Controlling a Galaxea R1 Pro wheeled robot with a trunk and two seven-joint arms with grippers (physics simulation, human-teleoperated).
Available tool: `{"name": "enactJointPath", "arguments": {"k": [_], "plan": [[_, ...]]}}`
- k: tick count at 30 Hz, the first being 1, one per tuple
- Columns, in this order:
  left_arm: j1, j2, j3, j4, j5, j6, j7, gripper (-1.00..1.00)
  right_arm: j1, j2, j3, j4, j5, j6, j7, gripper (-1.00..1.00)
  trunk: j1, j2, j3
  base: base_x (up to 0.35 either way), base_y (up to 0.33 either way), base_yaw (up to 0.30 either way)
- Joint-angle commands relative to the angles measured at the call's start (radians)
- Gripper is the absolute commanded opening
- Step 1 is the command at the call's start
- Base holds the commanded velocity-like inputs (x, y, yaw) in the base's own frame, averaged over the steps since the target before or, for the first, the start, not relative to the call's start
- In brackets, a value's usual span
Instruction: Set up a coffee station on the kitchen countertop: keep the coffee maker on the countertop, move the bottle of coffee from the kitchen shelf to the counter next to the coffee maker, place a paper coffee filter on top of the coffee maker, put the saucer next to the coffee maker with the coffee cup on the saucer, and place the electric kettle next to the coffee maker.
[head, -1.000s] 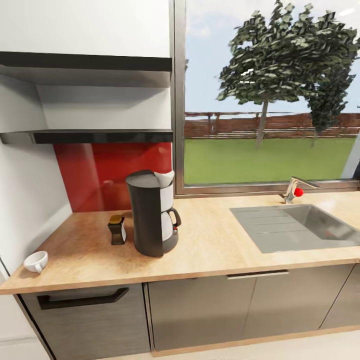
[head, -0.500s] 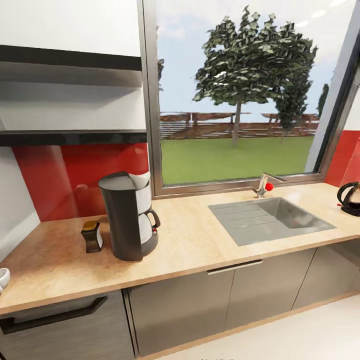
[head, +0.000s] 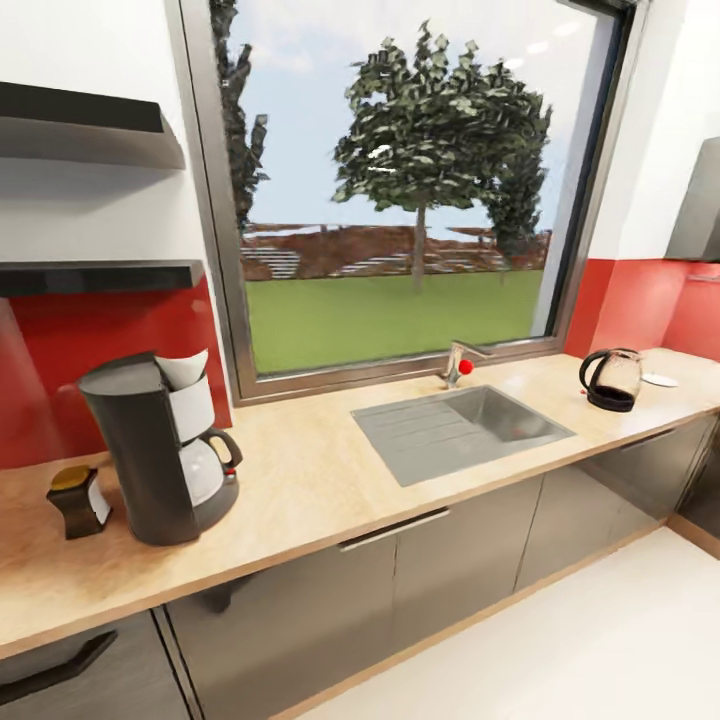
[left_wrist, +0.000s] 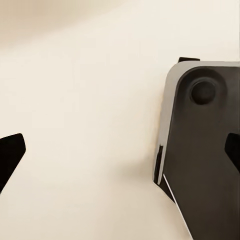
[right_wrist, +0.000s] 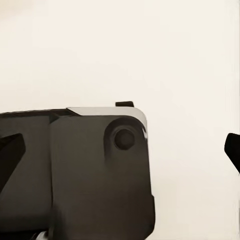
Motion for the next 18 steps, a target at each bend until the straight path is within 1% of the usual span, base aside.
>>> {"name": "enactJointPath", "arguments": {"k": [1, 7, 18], "plan": [[0.0, 0.0, 0.008, 0.001, -0.002, -0.005, 0.001, 1.0, 0.001, 0.0, 0.005, -0.001, -0.008, -0.002, -0.003, 1.0, 0.001, 0.0, 0.0, 0.125, -0.27, -0.3], [0.0, -0.001, 0.009, -0.001, -0.001, -0.006, 0.002, 1.0, 0.001, 0.0, 0.004, -0.001, -0.008, -0.002, -0.003, 1.0, 0.001, 0.0, 0.0, 0.166, -0.251, -0.3], [0.0, -0.001, 0.01, -0.002, -0.001, -0.006, 0.002, 1.0, 0.001, 0.0, 0.004, 0.0, -0.008, -0.002, -0.003, 1.0, 0.001, 0.0, 0.0, 0.232, -0.205, -0.3]]}}
